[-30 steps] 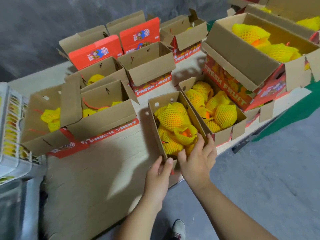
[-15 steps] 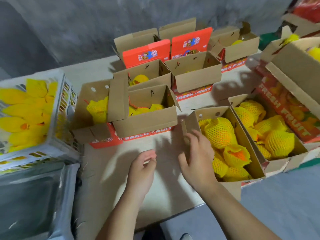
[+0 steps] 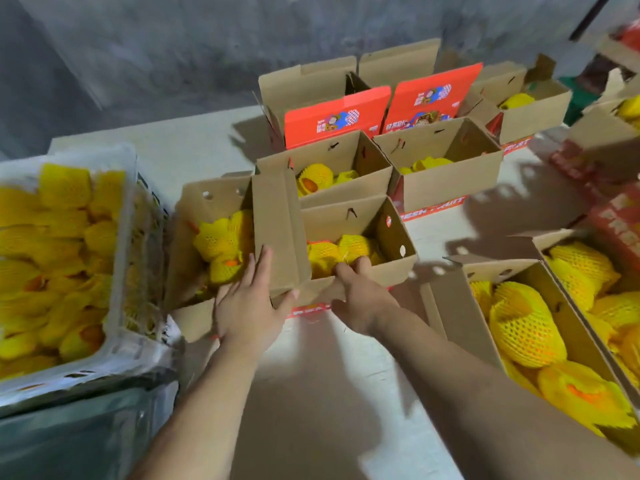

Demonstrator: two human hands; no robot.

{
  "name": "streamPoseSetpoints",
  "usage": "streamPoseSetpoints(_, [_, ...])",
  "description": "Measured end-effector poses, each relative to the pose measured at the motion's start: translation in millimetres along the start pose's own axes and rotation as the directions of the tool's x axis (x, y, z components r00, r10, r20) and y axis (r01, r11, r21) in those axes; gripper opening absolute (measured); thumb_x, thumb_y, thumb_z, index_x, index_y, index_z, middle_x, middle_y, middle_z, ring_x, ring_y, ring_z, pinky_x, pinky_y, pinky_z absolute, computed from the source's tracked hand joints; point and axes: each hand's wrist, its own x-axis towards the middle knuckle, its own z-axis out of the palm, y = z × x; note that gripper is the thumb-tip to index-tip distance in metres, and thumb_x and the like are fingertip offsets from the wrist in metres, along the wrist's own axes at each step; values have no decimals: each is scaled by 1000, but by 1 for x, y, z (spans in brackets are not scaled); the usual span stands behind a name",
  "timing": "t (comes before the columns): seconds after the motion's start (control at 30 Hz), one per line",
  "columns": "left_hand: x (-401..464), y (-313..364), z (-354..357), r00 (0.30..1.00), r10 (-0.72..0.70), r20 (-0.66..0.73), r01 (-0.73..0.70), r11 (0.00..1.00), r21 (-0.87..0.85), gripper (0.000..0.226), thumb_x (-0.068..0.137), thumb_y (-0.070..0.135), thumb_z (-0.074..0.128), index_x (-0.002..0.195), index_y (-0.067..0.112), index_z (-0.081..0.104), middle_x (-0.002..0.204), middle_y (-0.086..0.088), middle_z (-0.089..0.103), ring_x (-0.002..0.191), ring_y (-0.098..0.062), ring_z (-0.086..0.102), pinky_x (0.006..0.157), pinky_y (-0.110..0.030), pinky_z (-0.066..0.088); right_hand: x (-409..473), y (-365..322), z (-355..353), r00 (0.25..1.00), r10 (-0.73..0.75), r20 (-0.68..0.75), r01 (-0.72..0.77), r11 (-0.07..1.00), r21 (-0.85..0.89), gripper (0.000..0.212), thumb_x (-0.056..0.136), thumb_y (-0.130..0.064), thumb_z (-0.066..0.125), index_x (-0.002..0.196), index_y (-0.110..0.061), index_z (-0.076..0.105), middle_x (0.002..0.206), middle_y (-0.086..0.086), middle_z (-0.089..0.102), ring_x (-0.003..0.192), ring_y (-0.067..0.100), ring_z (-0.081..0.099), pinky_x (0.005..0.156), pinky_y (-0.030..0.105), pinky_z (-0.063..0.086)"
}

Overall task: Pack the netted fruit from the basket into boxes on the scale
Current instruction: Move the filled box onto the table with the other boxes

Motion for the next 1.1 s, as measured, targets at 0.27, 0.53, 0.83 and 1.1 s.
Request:
streamPoseSetpoints(0.27, [2,1,-7,999,-49,-9,46,975,-216,86,96,71,10,168,23,16,147,-5,62,135,-29,55,111,-42,34,-32,43,9,968,-28,-248,24,1000,-20,6,89,-8,58,94,-11,59,102,6,37,83,44,56,70,43,50])
streamPoseSetpoints(0.53, [-114,51,19,955,-292,41,240,688,-685,94,93,37,73,165,33,11,166,4,6,154,-14,11,124,-34,9,-123,80,19,979,-163,-121,152,984,-97,14,82,-3,60,87,-17,61,99,2,37,80,32,54,71,45,50])
streamPoseSetpoints(0.83, [-252,39,17,750,-494,440,498,-16,-867,87,99,-13,50,165,36,22,166,-2,37,143,-23,46,115,-35,42,-208,69,35,931,-336,144,333,942,44,4,92,-36,61,92,-32,62,100,-18,39,88,10,55,84,31,47])
streamPoseSetpoints(1.1, [-318,72,0,583,-730,357,537,16,-844,82,97,37,74,161,46,24,167,-2,34,143,-30,47,112,-52,43,-163,70,-5,998,-30,-54,26,997,-77,71,96,-32,64,158,-22,30,146,13,41,132,42,50,107,51,46])
